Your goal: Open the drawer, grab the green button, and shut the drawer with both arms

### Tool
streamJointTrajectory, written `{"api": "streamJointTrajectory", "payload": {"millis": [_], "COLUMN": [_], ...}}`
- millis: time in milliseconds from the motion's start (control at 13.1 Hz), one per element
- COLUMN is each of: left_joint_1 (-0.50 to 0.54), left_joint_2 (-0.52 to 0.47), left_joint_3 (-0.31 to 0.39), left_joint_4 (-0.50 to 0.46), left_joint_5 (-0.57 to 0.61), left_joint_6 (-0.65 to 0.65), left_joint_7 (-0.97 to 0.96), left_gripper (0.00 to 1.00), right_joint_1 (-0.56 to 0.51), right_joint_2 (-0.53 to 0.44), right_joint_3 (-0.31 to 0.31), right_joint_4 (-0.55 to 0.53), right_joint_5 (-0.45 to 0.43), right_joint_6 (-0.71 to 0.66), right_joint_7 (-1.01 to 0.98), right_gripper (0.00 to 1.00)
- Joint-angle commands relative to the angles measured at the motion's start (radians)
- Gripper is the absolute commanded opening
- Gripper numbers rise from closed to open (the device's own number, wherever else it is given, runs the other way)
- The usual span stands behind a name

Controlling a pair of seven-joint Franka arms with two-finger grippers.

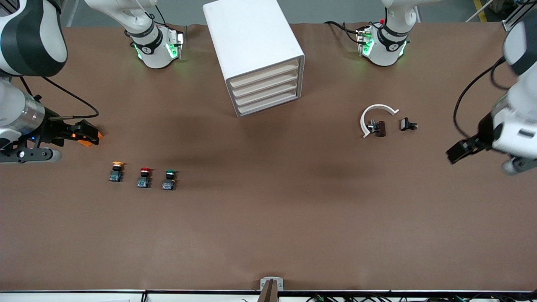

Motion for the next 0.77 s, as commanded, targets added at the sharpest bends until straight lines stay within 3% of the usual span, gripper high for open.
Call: {"api": "streamJointTrajectory", "payload": {"millis": [0,383,690], "left_joint_1": [-0.008,-0.020,-0.042], "left_joint_2": [-0.162,-0.274,-0.276], "left_joint_3": [0.077,0.125,0.182], "left_joint_4": [-0.102,-0.186,-0.184], "left_joint_5": [-0.064,-0.130,-0.134], "left_joint_6": [-0.088,-0.167,-0.165], "left_joint_7": [0.188,0.277,0.371], "left_gripper": [1.00,1.00,1.00], "right_joint_1": [-0.032,-0.027,-0.027], "right_joint_2": [-0.034,-0.040,-0.042], "right_joint_3": [0.014,0.016,0.027], "right_joint_4": [-0.026,-0.021,-0.020], "right_joint_5": [-0.008,-0.008,-0.008], "right_joint_6": [-0.015,-0.016,-0.015], "right_joint_7": [-0.027,-0.027,-0.013], "right_gripper": [1.00,1.00,1.00]}}
